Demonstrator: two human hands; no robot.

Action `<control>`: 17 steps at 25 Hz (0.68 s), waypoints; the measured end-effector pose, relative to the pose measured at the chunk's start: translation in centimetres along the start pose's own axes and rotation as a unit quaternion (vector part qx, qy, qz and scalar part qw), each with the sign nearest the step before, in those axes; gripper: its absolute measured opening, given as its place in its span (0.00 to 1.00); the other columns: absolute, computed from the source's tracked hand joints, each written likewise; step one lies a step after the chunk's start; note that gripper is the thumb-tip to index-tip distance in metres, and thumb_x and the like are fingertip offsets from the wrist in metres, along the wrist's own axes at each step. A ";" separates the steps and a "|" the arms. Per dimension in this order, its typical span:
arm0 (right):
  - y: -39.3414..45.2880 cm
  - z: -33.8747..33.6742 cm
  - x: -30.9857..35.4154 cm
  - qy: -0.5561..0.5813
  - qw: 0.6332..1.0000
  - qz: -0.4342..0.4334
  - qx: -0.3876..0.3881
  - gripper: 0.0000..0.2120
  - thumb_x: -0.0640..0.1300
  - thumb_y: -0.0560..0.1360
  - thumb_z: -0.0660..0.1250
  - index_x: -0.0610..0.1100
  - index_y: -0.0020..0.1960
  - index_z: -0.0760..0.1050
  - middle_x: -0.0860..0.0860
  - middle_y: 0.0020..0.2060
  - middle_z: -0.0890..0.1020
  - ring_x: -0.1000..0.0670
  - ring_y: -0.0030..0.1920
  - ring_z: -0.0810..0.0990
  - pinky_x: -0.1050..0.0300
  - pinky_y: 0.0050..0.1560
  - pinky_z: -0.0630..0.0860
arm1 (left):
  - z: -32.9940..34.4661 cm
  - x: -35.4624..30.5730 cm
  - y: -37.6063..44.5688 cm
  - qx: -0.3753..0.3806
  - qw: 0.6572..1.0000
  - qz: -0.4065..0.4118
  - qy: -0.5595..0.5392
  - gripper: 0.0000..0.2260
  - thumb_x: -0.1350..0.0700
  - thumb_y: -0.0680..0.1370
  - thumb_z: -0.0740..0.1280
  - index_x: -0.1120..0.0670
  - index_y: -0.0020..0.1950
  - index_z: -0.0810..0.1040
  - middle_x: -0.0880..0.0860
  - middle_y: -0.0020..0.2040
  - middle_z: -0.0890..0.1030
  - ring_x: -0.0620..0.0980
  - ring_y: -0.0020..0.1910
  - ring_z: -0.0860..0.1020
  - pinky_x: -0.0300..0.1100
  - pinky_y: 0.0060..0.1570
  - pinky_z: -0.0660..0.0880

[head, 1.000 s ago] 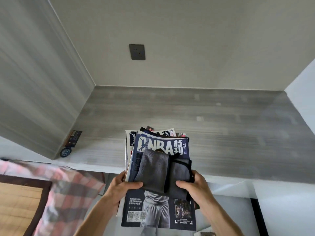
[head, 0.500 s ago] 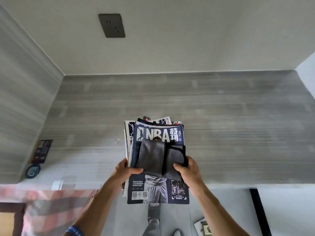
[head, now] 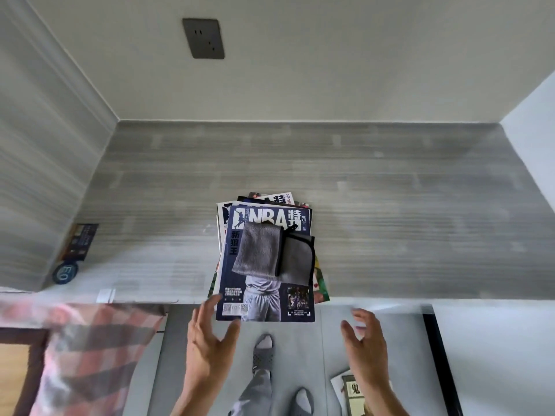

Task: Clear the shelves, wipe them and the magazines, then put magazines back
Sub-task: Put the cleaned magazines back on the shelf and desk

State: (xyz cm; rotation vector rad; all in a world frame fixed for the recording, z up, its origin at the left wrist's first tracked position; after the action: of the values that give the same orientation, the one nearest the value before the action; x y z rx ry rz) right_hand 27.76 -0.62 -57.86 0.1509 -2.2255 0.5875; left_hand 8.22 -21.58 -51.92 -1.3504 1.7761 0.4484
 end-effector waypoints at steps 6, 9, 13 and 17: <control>-7.4 -4.2 -4.7 0.062 0.996 0.051 0.025 0.10 0.41 0.77 0.71 0.50 0.56 0.76 0.50 0.57 0.80 0.49 0.51 0.81 0.55 0.44 0.72 | 1.1 2.9 -13.3 0.064 0.993 -0.079 -0.052 0.26 0.54 0.69 0.75 0.27 0.56 0.72 0.45 0.58 0.79 0.38 0.56 0.76 0.38 0.50 0.72; -10.4 -5.8 -5.1 0.073 0.996 0.039 0.030 0.09 0.42 0.77 0.70 0.52 0.54 0.76 0.53 0.55 0.80 0.52 0.49 0.81 0.55 0.43 0.75 | 1.5 3.4 -16.3 0.122 0.989 -0.074 -0.040 0.25 0.62 0.72 0.74 0.36 0.59 0.74 0.46 0.59 0.79 0.41 0.57 0.77 0.36 0.51 0.70; -15.5 -7.4 -8.2 0.075 0.996 0.051 0.014 0.11 0.41 0.76 0.72 0.55 0.51 0.77 0.53 0.51 0.82 0.51 0.43 0.83 0.44 0.46 0.82 | 2.0 5.6 -19.2 0.174 0.981 -0.073 -0.041 0.20 0.61 0.75 0.72 0.45 0.63 0.75 0.46 0.59 0.80 0.37 0.55 0.76 0.32 0.48 0.70; -20.4 -9.6 -12.8 0.093 0.991 0.093 -0.020 0.10 0.40 0.76 0.72 0.54 0.52 0.77 0.53 0.50 0.83 0.48 0.46 0.85 0.45 0.40 0.83 | 4.1 8.0 -21.9 0.223 0.969 -0.090 -0.050 0.17 0.60 0.76 0.70 0.47 0.63 0.75 0.48 0.56 0.79 0.47 0.55 0.77 0.41 0.51 0.71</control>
State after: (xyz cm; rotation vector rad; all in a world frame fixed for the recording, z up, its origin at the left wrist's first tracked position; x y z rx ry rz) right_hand 48.82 -15.31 -54.63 -0.1292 -2.0819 0.6299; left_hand 29.35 -31.37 -56.24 -1.1306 1.5363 0.0102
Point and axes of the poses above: each hand's wrist, its own y-axis towards the middle knuckle, its own z-axis out of the palm, x = y × z, the point moved 2 cm from there along y, towards the middle knuckle
